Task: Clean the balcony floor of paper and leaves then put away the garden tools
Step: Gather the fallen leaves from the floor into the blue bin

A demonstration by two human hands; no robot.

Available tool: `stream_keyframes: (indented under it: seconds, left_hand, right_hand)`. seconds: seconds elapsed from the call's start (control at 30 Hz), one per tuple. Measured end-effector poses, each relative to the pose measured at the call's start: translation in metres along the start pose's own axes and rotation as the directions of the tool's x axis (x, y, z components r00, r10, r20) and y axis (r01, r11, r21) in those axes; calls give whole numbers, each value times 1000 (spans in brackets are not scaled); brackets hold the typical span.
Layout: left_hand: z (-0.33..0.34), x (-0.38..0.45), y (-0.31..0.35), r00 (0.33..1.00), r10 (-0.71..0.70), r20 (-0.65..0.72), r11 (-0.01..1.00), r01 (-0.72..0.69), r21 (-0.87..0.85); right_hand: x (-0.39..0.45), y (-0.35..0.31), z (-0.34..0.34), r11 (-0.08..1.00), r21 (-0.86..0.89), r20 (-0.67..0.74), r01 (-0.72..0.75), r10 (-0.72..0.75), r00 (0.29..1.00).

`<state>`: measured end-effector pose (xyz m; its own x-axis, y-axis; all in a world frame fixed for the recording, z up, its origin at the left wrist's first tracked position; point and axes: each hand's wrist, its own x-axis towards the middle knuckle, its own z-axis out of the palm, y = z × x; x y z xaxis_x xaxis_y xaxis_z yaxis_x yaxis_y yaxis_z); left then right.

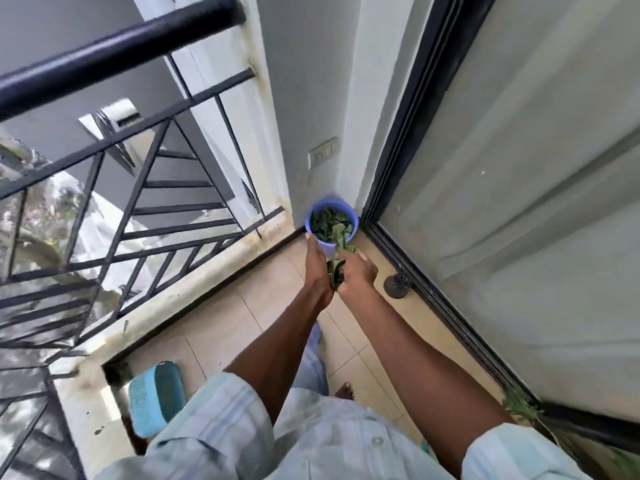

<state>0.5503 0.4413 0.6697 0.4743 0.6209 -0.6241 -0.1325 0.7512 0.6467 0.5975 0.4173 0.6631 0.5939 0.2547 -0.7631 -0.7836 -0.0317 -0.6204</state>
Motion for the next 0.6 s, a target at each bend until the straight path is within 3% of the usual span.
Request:
stream_keyframes:
  seconds: [0.1,0.2,0.33,0.5,0.6]
  left_hand:
    - [-2,61,20,995,-12,-102,992,25,120]
    - [-9,140,33,974,-133,-185,976,162,149]
    - [-3,218,45,961,-165,-224,939,222,261]
    - [-29,314,38,978,-53,-202,811,160,563]
    - [-61,373,16,975,26,-222,693,142,707]
  right_hand:
    - [50,-19,27,999,-42,-127,-16,10,992]
    - [113,-36,57,994,-106,-241,-10,-16,970]
    - [194,-37,96,995,-103,-307,-16,-17,951]
    - [309,-26,126,928,-369,-275,44,-154,949]
    - [382,-9,131,807,-581,-185,109,-261,947]
